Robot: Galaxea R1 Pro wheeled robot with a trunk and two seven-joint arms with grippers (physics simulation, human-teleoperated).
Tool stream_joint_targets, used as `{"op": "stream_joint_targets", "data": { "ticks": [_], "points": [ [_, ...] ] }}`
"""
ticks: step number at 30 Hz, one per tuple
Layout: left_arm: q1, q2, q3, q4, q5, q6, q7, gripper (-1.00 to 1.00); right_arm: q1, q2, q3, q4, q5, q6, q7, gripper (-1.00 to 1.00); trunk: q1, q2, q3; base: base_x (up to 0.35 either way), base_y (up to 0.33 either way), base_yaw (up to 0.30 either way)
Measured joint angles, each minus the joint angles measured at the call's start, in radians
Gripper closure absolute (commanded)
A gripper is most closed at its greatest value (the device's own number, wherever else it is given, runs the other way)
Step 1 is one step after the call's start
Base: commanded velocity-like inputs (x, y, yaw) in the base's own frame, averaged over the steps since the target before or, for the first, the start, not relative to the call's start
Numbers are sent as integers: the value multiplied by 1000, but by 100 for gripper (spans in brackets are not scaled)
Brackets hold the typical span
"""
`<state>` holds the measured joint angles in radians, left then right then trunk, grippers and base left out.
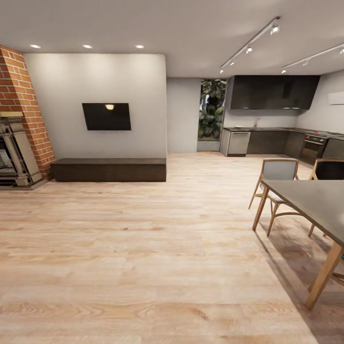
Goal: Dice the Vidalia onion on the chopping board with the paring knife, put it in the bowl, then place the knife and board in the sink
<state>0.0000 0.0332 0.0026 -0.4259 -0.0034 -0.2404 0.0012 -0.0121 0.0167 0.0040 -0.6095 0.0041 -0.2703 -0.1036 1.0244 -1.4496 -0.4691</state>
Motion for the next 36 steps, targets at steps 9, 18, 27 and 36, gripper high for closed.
{"op": "stream_joint_targets", "data": {
  "ticks": [9, 18, 27, 36],
  "points": [
    [0, 0, 0, 0, -1, 0, 0, -100, 0, 0, 0, 0, 0, 0, 0, -100, 0, 0, 0, 317, 0, 0],
    [0, 0, 0, 0, 0, 0, 0, -100, 0, 0, 0, 0, 0, 0, 0, -100, 0, 0, 0, 317, 0, 0],
    [0, 0, -1, 0, 0, 0, 0, -100, 0, 0, 0, 0, 0, 0, 0, -100, 0, 0, 0, 317, 0, 0],
    [0, 0, -1, 0, -1, 0, 0, -100, 0, 0, 0, 0, 0, 0, 0, -100, 0, 0, 0, 317, 0, 0]
  ]
}}
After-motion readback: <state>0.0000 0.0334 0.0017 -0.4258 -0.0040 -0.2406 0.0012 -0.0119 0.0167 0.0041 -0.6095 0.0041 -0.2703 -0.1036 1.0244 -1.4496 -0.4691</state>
